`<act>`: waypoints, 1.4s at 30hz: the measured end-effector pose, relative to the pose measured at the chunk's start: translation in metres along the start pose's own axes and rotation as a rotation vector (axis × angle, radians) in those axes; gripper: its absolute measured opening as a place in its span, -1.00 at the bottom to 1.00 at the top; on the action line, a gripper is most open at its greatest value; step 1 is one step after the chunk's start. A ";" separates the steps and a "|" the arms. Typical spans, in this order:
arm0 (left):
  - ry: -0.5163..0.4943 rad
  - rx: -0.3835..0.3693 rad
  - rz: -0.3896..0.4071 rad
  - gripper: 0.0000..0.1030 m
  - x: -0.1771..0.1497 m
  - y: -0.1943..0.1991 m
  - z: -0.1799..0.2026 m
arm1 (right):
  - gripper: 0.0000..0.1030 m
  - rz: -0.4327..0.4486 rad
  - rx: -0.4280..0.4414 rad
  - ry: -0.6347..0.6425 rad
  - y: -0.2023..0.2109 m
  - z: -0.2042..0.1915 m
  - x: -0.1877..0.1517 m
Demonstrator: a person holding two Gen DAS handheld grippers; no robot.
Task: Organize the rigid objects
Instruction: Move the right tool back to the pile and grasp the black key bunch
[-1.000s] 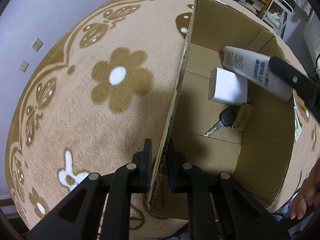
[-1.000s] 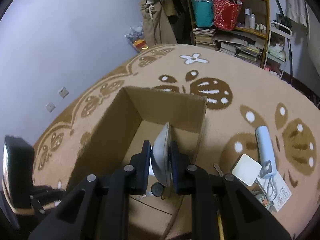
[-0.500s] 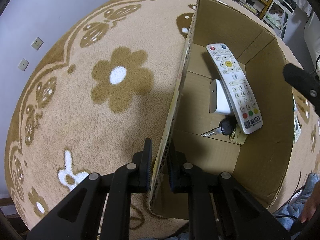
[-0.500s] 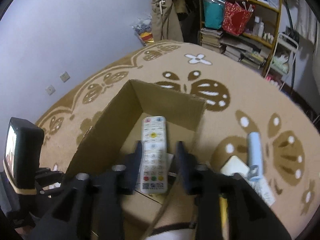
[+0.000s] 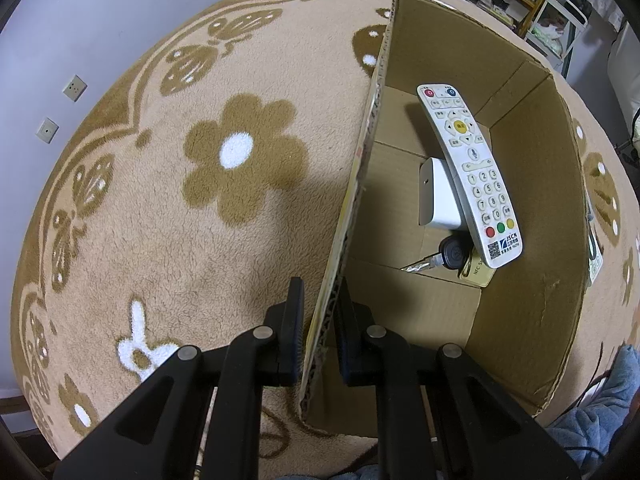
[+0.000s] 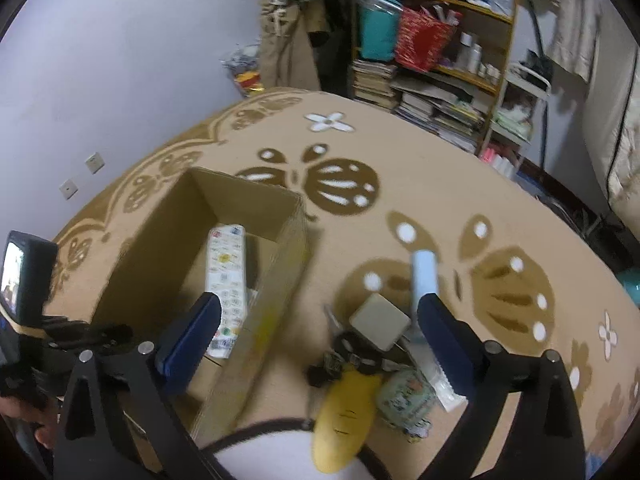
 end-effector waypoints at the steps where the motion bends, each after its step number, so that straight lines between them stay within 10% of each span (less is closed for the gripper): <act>1: 0.001 -0.001 -0.001 -0.73 0.000 0.000 0.000 | 1.00 -0.010 0.012 -0.019 -0.003 0.006 -0.005; 42: -0.003 0.015 -0.004 -0.72 -0.002 0.000 0.000 | 0.96 -0.264 -0.006 -0.039 -0.143 0.022 -0.064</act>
Point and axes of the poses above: each gripper's, at about its wrist camera, not at the fingertips, and y roughly against the way its jaws point, z to its right, x to its top, the point moved 9 cm from there along -y, roughly the way its jaws point, and after that the axes turned 9 degrees about -z, right-handed, at the moved point
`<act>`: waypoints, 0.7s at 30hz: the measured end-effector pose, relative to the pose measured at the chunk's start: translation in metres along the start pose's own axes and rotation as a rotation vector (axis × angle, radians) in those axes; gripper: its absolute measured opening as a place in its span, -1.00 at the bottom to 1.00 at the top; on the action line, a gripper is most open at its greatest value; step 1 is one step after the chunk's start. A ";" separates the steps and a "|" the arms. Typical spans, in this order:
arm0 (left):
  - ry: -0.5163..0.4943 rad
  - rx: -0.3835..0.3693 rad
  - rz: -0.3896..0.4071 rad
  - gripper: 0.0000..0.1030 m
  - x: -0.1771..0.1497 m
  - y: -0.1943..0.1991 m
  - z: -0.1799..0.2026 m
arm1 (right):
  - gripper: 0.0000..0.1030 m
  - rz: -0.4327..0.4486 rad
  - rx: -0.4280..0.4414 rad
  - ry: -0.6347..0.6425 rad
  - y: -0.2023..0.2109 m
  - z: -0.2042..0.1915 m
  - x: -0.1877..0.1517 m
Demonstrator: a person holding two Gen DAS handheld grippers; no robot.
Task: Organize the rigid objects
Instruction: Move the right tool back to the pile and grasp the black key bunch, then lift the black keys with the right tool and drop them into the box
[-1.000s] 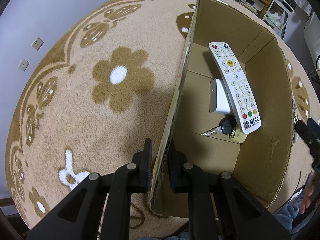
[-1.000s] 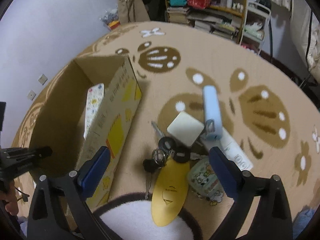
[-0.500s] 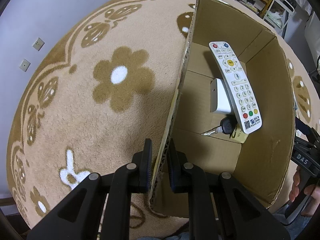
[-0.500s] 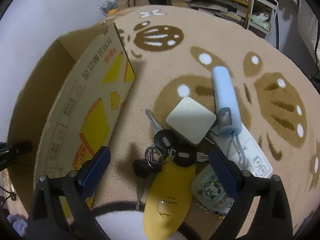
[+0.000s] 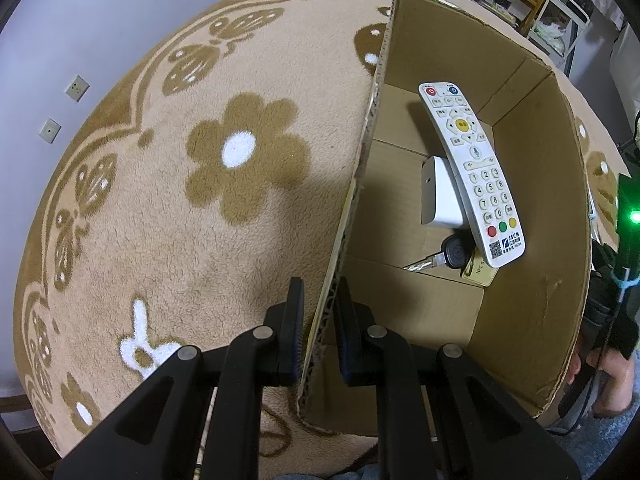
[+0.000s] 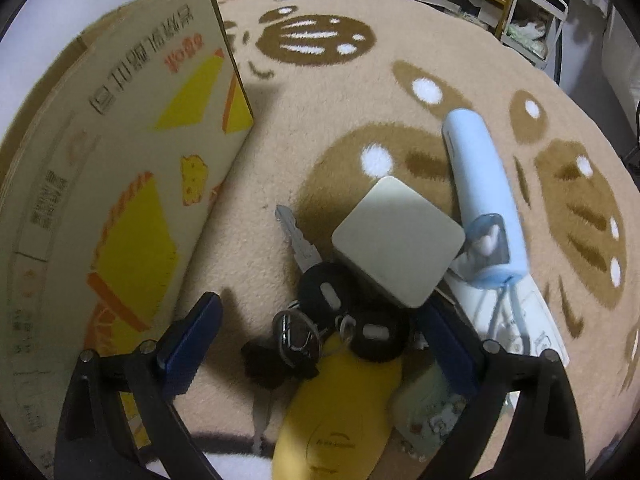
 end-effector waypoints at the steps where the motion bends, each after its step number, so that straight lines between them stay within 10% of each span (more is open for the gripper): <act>1: 0.000 0.001 0.001 -0.72 0.000 0.000 0.000 | 0.96 -0.001 -0.002 -0.006 -0.002 0.000 0.000; 21: -0.008 0.021 -0.004 -0.72 0.000 -0.001 0.001 | 0.10 0.009 0.028 -0.067 0.006 -0.004 -0.004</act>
Point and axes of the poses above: each gripper's, at about its wrist camera, not at the fingertips, and y roughly against the way its jaws point, z to its right, x to its top, the point moved 9 cm from there along -y, roughly the way its jaws point, and after that the axes turned 9 degrees about -z, right-handed, at the moved point
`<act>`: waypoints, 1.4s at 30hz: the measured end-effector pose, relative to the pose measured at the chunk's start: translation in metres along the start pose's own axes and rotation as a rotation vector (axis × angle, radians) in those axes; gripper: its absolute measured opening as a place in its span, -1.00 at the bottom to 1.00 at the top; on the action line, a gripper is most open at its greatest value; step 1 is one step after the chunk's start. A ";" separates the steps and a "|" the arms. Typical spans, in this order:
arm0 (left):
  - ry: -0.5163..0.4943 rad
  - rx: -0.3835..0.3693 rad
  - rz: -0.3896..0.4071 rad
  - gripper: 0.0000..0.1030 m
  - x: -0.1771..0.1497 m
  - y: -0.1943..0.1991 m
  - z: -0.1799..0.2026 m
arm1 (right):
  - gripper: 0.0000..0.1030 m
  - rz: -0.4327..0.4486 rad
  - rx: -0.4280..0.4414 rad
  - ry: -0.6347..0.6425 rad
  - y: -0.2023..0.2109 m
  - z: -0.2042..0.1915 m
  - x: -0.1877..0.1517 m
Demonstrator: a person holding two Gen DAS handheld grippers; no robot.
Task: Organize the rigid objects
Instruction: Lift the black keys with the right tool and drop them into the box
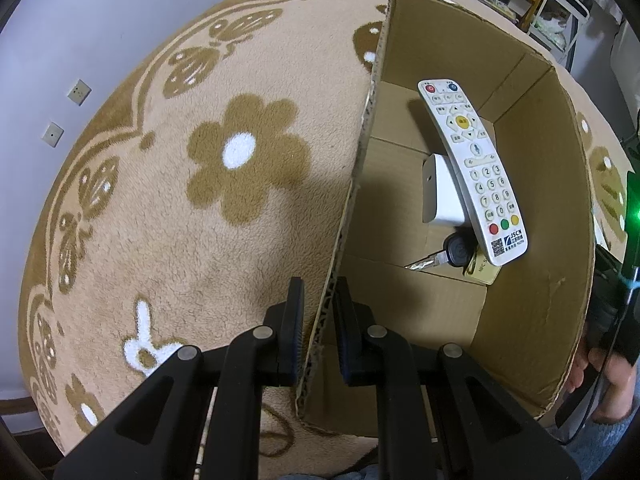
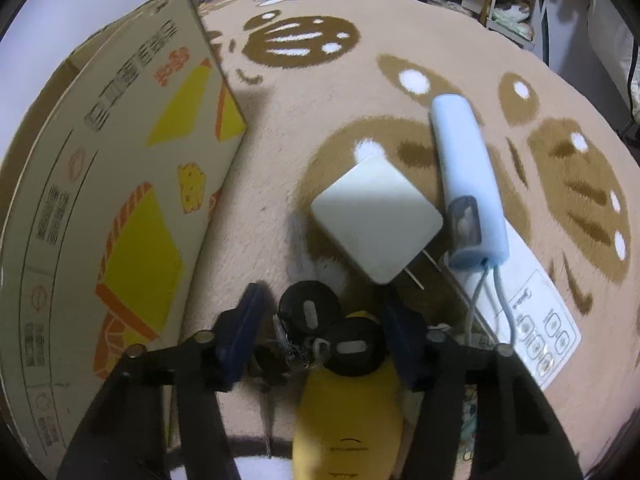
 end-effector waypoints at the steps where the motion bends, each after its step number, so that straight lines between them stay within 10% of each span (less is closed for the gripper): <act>1: 0.001 -0.001 -0.002 -0.72 0.000 -0.001 0.000 | 0.04 0.002 -0.015 0.017 0.001 -0.003 -0.001; 16: 0.000 0.001 -0.005 -0.70 0.000 -0.003 -0.002 | -0.82 0.009 0.103 0.075 0.019 -0.048 -0.013; 42: 0.004 -0.003 -0.009 -0.70 -0.001 -0.005 -0.001 | -0.82 0.322 0.156 0.009 0.129 -0.028 0.031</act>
Point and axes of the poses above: each gripper's, at about its wrist camera, not at the fingertips, and y roughly against the way its jaws point, z to its right, x to its top, the point moved 9 cm from there along -y, roughly the way its jaws point, and after that the axes turned 9 degrees about -z, right-handed, at the moved point
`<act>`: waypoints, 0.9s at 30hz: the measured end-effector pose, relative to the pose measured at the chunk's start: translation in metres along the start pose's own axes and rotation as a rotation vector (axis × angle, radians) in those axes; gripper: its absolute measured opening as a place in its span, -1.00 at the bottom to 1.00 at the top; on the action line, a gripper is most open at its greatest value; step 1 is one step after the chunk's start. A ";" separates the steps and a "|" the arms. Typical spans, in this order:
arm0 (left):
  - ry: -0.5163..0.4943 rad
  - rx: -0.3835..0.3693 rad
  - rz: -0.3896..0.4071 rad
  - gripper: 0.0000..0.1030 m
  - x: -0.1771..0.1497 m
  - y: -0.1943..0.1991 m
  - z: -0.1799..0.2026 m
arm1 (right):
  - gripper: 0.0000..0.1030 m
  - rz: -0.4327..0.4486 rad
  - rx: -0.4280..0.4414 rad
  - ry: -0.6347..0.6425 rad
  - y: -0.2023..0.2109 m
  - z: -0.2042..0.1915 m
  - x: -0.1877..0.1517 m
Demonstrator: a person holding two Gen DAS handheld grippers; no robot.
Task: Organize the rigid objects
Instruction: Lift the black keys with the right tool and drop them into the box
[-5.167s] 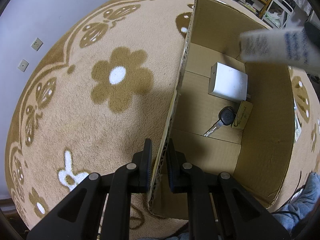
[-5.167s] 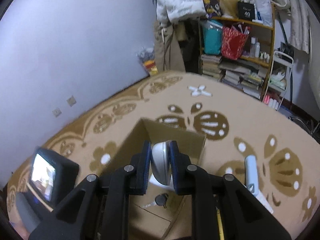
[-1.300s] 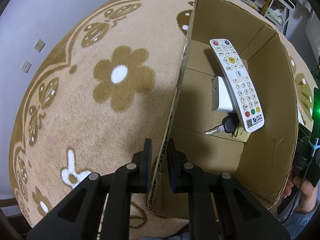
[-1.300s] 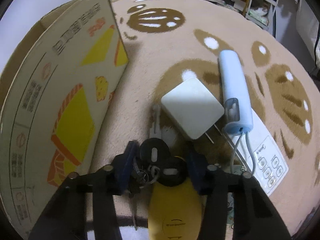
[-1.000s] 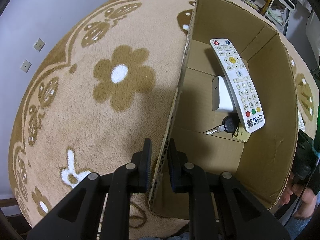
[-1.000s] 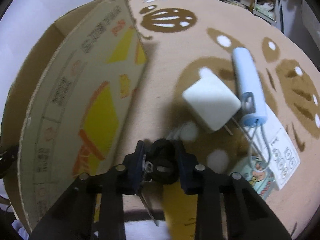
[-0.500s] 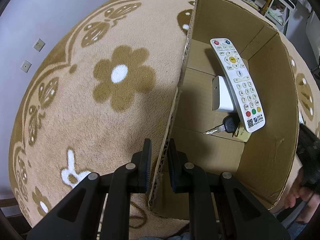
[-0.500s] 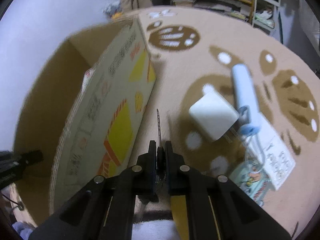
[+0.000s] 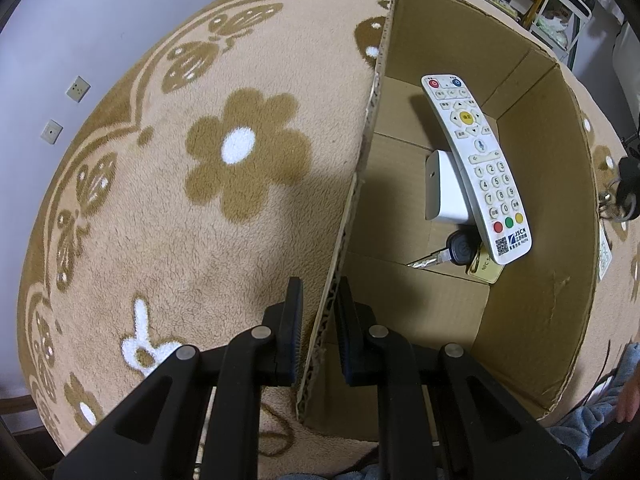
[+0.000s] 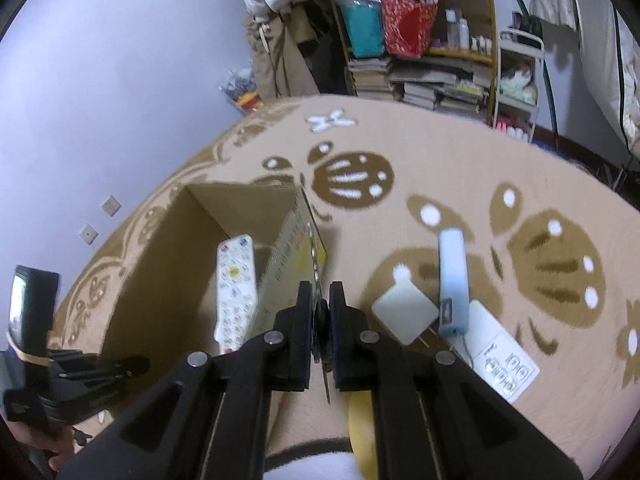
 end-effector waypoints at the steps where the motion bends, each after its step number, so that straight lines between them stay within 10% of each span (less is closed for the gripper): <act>1: -0.001 0.000 0.000 -0.70 0.000 0.000 0.000 | -0.82 0.015 0.001 0.011 0.005 -0.004 0.004; 17: -0.015 0.003 -0.001 -0.77 -0.002 0.001 0.003 | -0.82 0.166 0.064 0.167 0.073 -0.077 0.067; 27: -0.031 0.009 0.004 -0.79 -0.002 0.002 0.005 | -0.82 0.077 0.112 0.192 0.033 -0.098 0.056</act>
Point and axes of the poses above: each gripper's, at about its wrist camera, not at the fingertips, and y roughly against the way its jaws point, z to its right, x to its top, the point moved 9 cm from there along -y, roughly the way its jaws point, and after that the axes turned 9 degrees about -z, right-handed, at the moved point
